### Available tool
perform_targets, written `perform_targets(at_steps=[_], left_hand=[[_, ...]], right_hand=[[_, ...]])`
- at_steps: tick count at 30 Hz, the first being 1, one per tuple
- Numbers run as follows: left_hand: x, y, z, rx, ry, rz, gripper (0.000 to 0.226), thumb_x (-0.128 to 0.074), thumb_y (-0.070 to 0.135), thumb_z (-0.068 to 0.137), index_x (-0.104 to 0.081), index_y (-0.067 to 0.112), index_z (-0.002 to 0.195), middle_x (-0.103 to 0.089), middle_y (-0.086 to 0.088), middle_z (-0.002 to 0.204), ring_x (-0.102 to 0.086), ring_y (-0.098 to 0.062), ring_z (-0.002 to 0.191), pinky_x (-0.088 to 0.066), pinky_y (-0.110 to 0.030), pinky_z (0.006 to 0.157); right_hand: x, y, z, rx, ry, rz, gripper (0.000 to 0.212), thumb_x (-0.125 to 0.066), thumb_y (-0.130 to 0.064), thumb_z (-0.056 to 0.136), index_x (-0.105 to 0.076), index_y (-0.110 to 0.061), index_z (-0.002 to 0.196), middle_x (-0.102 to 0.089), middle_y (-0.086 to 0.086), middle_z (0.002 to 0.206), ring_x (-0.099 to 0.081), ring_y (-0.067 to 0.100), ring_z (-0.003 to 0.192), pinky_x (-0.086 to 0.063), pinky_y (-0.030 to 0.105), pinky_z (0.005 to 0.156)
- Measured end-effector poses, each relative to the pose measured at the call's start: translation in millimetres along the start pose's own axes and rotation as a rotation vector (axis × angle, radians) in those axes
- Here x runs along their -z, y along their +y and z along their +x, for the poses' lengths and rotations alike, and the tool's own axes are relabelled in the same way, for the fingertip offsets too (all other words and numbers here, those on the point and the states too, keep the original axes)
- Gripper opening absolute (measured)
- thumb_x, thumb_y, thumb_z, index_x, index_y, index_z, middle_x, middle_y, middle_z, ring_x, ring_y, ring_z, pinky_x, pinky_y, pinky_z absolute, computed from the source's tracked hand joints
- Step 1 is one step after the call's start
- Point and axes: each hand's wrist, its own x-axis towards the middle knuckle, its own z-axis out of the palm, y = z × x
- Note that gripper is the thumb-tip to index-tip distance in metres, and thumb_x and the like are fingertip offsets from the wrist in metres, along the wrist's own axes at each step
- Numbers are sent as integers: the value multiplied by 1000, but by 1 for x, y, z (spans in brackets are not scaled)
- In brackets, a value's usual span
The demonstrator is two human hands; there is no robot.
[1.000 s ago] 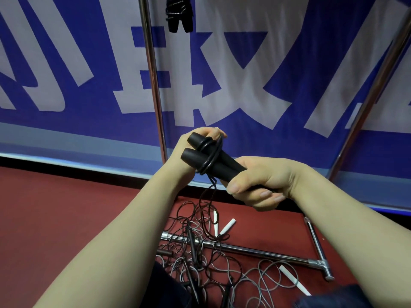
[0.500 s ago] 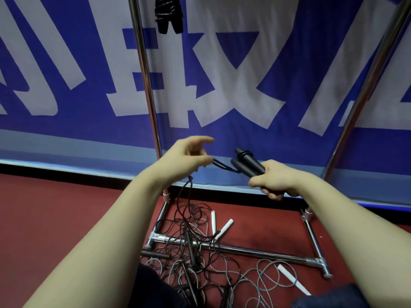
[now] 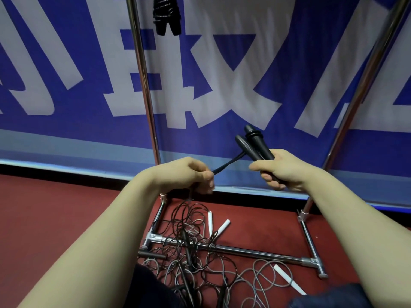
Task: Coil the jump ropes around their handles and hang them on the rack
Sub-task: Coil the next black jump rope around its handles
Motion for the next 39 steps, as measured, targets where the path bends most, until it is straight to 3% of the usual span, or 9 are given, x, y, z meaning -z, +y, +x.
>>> perform_targets(at_steps=[3,8,15,20,24,27,33,37,39], left_hand=[[-2,-2,-1,-44,8,-236,35,-41,5,103,-67,5,79,-66,-20,120,-70,-15,97,-47,-17,88],[-7,15,-2,23,151,-251,65,-33,45,100,-65,2,64,-40,-7,46,-24,-16,40,-23,-22,39],[-13,15,-2,21,-112,-176,39,-40,25,106,-47,-1,133,-76,-12,91,-43,-9,32,-23,-25,41],[-14,6,2,-11,-10,-590,15,-50,-12,92,-65,-9,95,-68,-23,107,-73,-17,85,-56,-18,71],[-14,10,7,-19,156,-812,37,-30,-13,76,-45,8,50,-65,-23,79,-58,-18,50,-36,-16,39],[-19,23,4,4,203,-828,16,-33,7,70,-28,17,58,-50,-16,59,-25,-15,32,-9,-22,33],[-20,18,10,-29,211,-555,48,-53,45,97,-52,7,68,-60,-21,74,-14,-10,34,-15,-19,35],[-20,18,5,-64,130,-647,39,-52,33,100,-50,17,135,-74,-7,111,-18,-4,32,-20,-13,32],[-16,17,3,-112,93,-564,37,-47,25,103,-51,15,138,-71,-3,118,-21,-5,34,-19,-14,34]], right_hand=[[0,-2,-5,4,-29,-5,24,-64,-9,89,-42,-12,81,-41,8,51,-32,16,36,-22,19,37],[-6,-6,-5,44,-52,-42,24,-65,-8,90,-43,-11,82,-42,8,49,-32,16,35,-22,19,37],[-8,-5,-5,48,-58,-149,18,-65,-8,88,-47,-8,87,-44,11,50,-35,18,35,-25,21,38],[-14,-14,-7,96,-84,-185,20,-66,-8,88,-46,-9,87,-45,12,50,-36,19,37,-26,28,41],[-21,-23,-11,132,-123,-197,20,-66,-10,88,-46,-12,85,-45,11,50,-36,19,38,-27,26,41],[-27,-30,-14,160,-151,-199,21,-67,-10,88,-46,-12,87,-44,10,49,-36,19,37,-27,26,40],[-24,-34,-15,210,-121,-110,20,-67,-10,88,-51,-4,98,-44,8,48,-35,19,36,-27,25,40],[-21,-32,-17,210,-147,-90,29,-68,-12,88,-53,2,109,-43,8,48,-34,19,36,-26,25,39],[-21,-33,-19,216,-170,-95,24,-67,-11,89,-60,-5,111,-43,7,48,-34,19,36,-27,25,39]])
